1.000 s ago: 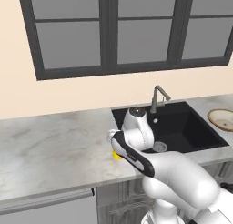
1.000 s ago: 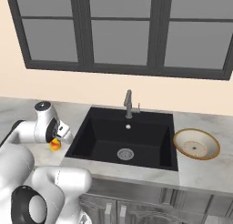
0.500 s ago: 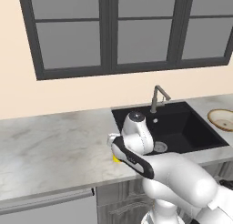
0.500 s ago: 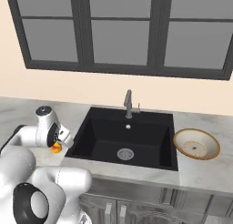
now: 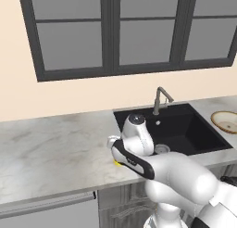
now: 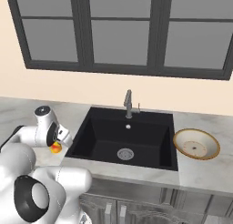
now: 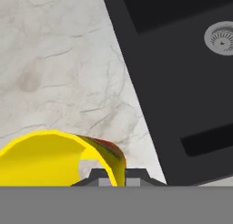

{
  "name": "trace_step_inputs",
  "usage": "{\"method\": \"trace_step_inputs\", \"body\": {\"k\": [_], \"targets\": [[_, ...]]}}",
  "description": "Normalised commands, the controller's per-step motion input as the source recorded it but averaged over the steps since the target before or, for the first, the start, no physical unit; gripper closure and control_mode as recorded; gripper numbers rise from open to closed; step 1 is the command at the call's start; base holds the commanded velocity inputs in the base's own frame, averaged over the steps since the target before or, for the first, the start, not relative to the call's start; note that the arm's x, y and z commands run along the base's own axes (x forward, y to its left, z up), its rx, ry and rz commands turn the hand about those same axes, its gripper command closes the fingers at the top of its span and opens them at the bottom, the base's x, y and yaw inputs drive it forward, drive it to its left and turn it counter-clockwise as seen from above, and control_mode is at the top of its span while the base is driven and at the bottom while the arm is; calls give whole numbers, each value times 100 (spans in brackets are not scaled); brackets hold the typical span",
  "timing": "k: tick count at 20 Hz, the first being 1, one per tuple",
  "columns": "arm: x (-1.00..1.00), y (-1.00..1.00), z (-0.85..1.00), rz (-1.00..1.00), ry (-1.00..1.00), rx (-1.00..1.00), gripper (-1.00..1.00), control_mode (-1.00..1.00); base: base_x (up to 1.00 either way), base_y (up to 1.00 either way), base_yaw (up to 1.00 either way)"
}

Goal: Pick the cup and bowl from the counter and place them on the counter next to the sink.

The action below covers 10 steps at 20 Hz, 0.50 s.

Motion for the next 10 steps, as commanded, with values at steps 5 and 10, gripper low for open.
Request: {"method": "trace_step_inputs", "body": {"k": [5, 10], "targets": [[0, 0, 0, 0, 0, 0, -100, -100, 0, 0, 0], [0, 0, 0, 0, 0, 0, -100, -100, 0, 0, 0]]}}
